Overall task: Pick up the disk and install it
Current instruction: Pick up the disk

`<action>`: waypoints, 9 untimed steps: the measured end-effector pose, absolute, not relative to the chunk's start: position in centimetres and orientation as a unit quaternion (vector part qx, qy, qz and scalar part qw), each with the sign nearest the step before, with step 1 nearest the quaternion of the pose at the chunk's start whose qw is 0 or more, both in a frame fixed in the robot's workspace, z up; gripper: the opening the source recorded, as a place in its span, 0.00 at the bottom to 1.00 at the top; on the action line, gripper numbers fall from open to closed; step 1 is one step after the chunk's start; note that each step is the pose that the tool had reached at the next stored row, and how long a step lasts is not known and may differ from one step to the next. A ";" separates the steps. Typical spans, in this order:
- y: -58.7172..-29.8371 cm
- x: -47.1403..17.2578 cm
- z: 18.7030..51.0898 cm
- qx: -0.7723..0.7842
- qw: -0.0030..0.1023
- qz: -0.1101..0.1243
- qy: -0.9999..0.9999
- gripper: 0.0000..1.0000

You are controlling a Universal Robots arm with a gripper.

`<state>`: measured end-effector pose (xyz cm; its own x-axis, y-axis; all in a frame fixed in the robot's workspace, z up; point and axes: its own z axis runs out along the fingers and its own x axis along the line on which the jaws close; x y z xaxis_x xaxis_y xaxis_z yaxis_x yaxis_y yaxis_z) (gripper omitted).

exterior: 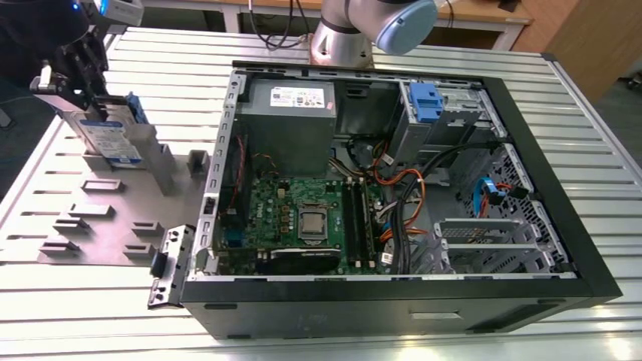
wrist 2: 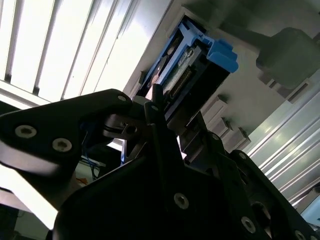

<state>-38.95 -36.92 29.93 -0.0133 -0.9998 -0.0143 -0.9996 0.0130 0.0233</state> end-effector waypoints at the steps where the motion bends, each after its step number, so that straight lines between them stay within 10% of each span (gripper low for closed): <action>1: -36.9 -38.9 29.9 0.702 0.003 -0.013 -0.712 0.38; 9: -36.9 -38.9 29.8 0.702 0.004 -0.013 -0.712 0.38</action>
<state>-38.95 -36.92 29.82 -0.0134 -0.9998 -0.0129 -0.9996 0.0131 0.0234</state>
